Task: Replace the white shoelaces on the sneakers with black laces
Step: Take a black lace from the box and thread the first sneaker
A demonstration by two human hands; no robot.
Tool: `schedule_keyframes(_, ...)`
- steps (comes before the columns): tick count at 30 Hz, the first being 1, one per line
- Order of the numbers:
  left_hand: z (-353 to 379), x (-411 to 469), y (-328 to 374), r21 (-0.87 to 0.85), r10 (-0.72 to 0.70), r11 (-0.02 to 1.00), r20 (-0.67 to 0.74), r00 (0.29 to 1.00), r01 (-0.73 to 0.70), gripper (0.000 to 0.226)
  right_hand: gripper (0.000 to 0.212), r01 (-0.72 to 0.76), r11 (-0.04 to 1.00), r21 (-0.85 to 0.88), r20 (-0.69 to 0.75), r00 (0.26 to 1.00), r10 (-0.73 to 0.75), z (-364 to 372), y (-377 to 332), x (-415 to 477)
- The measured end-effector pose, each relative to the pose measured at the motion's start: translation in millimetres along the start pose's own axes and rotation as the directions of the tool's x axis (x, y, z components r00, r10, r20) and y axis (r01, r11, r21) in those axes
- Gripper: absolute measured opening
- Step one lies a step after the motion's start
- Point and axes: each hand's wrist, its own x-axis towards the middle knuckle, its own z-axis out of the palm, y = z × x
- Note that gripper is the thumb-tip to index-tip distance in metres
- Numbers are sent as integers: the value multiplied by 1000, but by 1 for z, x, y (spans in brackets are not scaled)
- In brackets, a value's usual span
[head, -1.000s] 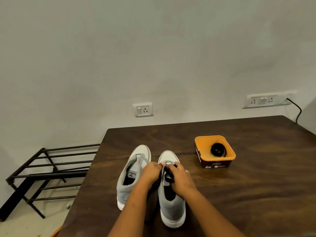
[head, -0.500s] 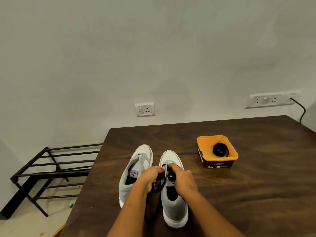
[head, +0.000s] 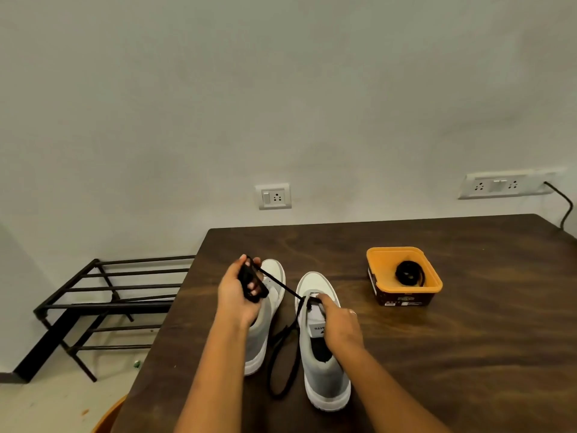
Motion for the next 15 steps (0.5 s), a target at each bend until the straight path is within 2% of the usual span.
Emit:
schedule_keyframes(2, -6, -7, 15, 90, -26, 996, 10, 1000, 25, 38, 51, -7, 1000, -11, -4, 1000, 7, 0, -1, 0)
schedule_keyframes(3, -11, -12, 20, 211, -81, 975, 13, 997, 76, 34, 49, -7, 1000, -17, -7, 1000, 7, 0, -1, -1)
schedule_keyframes(4, -19, -15, 22, 384, -165, 910, -11, 986, 157, 33, 48, -8, 1000, -21, -7, 1000, 7, 0, -1, -1)
schedule_keyframes(5, -26, -19, 22, 595, -262, 764, -68, 963, 250, 32, 47, -9, 1000, -19, -3, 1000, 9, -1, -2, -1)
schedule_keyframes(6, -33, -23, 20, 782, -339, 537, -145, 930, 317, 30, 47, -13, 1000, -12, 0, 1000, 13, -1, -2, -1)
schedule_keyframes(7, -39, -26, 13, 889, -397, 297, -217, 892, 349, 27, 47, -19, 1000, -3, 0, 1000, 19, -1, -2, -1)
schedule_keyframes(8, -43, -29, 4, 925, -444, 110, -282, 851, 364, 24, 47, -26, 1000, 8, -2, 1000, 26, -2, -3, -2)
schedule_keyframes(9, -44, -31, -6, 925, -487, 10, -328, 810, 380, 22, 48, -34, 999, 20, -3, 999, 34, -3, -3, -3)
schedule_keyframes(10, -44, -32, -17, 922, -532, -26, -340, 775, 386, 21, 50, -41, 999, 36, -5, 999, 42, -4, -2, -4)
schedule_keyframes(11, -44, -31, -29, 935, -544, -38, -316, 777, 354, 18, 52, -48, 997, 54, -4, 999, 49, -6, -1, -4)
schedule_keyframes(12, -46, -25, -41, 959, -507, -47, -265, 820, 281, 12, 54, -54, 996, 77, 0, 999, 54, -7, -1, -5)
schedule_keyframes(13, -47, -19, -52, 979, -418, -67, -203, 886, 192, 11, 56, -60, 993, 99, 5, 998, 60, -8, 0, -6)
schedule_keyframes(14, -48, -11, -61, 990, -277, -89, -127, 952, 106, 19, 56, -62, 991, 117, 9, 998, 62, -9, 0, -6)
schedule_keyframes(15, -46, -6, -66, 994, -125, -96, -59, 990, 47, 25, 55, -63, 989, 131, 11, 998, 62, -10, 0, -6)
